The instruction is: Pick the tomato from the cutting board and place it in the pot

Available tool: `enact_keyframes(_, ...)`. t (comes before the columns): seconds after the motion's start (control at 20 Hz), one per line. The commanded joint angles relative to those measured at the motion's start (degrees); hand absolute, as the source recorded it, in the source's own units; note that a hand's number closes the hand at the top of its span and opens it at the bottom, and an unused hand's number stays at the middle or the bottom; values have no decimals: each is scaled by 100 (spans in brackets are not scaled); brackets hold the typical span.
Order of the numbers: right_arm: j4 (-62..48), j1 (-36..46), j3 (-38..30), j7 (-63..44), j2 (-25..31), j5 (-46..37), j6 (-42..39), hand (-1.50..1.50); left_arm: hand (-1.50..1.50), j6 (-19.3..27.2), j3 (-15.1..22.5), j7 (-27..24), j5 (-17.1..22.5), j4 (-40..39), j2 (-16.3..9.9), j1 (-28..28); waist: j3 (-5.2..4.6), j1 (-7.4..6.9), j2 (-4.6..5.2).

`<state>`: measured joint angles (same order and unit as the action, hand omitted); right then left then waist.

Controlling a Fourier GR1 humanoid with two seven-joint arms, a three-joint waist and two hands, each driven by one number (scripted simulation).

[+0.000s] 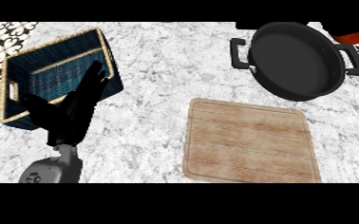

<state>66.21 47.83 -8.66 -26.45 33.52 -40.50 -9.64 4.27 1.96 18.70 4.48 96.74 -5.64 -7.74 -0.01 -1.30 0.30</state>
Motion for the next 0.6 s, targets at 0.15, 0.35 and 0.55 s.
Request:
enact_keyframes(0.15, -1252, 10, -538, 149, -609, 477, 429, -150, 0, 106, 229, 38, -156, 240, 170, 264, 5, 2, -4)
enact_keyframes(0.35, -1646, 386, -854, 176, -937, 843, 660, -150, 0, -52, -194, 168, 82, -116, -87, -182, 3, 28, -1)
enact_keyframes(0.55, -1774, 626, -1387, 655, -852, 1135, 1380, -150, 0, 124, 47, 255, -117, 207, 70, -58, 7, 15, -1)
